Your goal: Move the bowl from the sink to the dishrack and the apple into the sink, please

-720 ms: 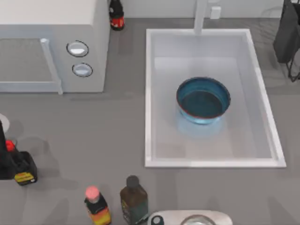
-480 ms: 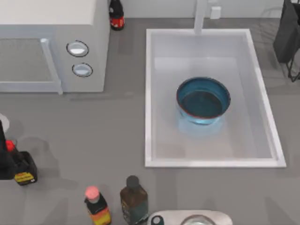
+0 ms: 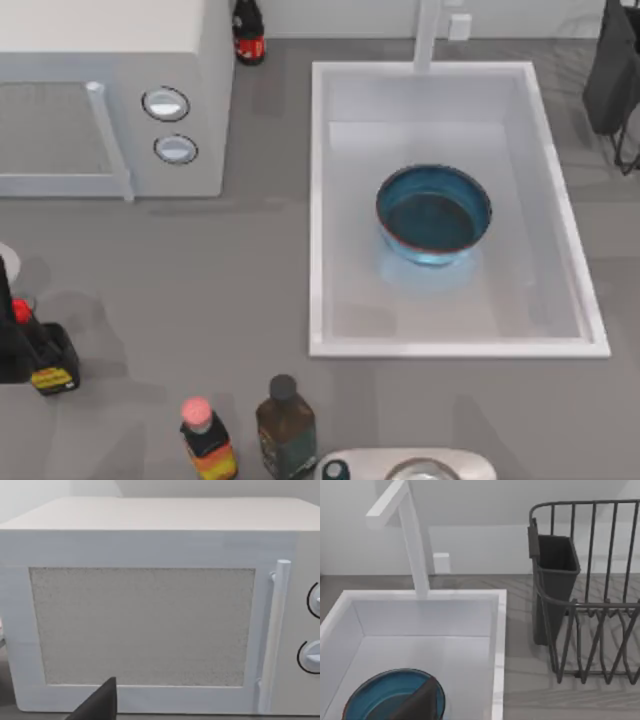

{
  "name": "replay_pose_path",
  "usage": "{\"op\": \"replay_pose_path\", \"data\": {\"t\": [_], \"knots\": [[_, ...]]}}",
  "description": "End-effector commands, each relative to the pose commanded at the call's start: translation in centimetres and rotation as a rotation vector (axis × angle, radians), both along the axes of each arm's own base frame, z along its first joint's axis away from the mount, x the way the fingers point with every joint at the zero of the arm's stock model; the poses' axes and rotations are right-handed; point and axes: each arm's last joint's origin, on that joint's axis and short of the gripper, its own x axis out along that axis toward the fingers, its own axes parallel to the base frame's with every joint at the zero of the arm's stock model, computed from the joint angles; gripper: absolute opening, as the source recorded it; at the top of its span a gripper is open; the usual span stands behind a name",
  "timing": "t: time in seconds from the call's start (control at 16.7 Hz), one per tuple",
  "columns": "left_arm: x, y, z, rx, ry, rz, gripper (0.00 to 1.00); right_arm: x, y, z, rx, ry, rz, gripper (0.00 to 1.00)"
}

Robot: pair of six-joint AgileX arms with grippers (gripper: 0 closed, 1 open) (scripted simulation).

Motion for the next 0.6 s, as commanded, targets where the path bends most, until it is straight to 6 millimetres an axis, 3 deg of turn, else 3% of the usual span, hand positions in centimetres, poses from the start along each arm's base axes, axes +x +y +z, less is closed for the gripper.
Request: {"op": "replay_pose_path", "data": {"t": [0.18,0.36,0.6], "knots": [[0.0,0.0,0.0,0.0,0.0,0.0,1.0,4.3,1.4,4.3,0.018,0.154,0.023,1.0],[0.0,0.0,0.0,0.0,0.0,0.0,1.0,10.3,3.8,7.1,0.03,0.326,0.039,1.0],[0.0,0.0,0.0,0.0,0.0,0.0,1.0,19.4,8.8,7.2,0.028,0.56,0.045,1.0]]}}
